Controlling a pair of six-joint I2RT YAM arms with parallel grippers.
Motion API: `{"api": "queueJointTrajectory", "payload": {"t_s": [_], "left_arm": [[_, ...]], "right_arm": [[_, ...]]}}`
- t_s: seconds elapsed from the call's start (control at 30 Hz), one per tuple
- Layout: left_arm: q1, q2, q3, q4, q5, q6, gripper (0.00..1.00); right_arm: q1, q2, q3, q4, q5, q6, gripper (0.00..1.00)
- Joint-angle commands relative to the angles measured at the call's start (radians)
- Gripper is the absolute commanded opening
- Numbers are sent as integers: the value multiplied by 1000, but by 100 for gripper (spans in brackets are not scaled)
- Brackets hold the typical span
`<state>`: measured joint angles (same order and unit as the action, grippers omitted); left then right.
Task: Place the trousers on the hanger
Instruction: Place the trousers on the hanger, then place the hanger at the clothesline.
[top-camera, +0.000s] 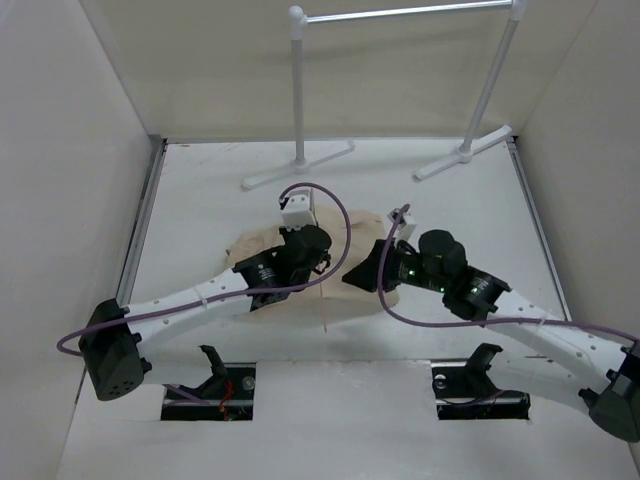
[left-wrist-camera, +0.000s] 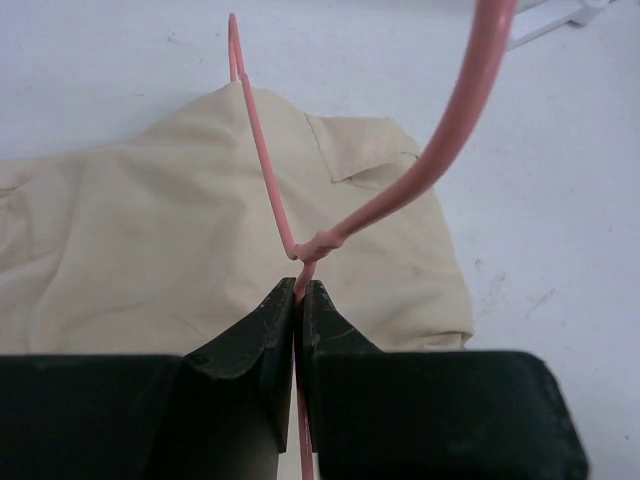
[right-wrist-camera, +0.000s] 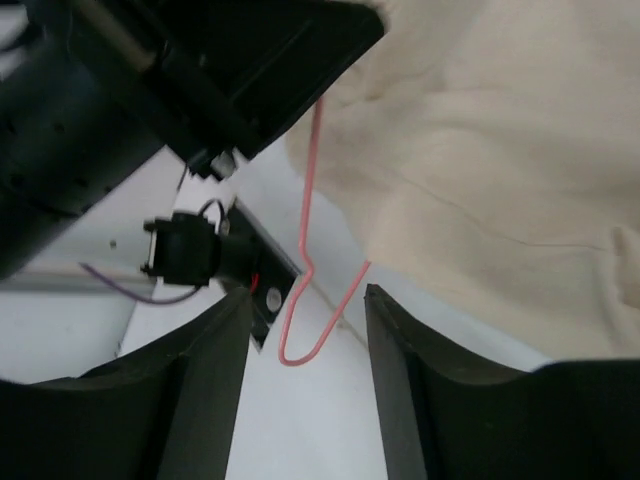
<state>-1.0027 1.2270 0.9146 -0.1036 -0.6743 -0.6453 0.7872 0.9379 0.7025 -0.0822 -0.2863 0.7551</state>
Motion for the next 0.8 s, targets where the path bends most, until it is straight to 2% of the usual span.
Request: {"api": "queueJointTrajectory", "payload": {"t_s": [0.0,0.13,0.43,0.53,0.67,0.77], "left_arm": [[-9,-40,86,36,-36,33,0],[-15,-38,99,45,-42,49,0],[-40,-55,90,48,-70,45,0],[-46,-60,92,48,-76,45,0],[-47,-64,96,45,-80,45,0],[-47,-66,107,47,-85,45,0]], "right_arm": [[97,68,37,156,28,-5,59],[117,166,75,242,35,7,62],[168,302,101,369,87,47,54],[168,312,94,397,95,64,38],[169,277,62,438,136,82,26],[168,256,35,460,147,111,14]]}}
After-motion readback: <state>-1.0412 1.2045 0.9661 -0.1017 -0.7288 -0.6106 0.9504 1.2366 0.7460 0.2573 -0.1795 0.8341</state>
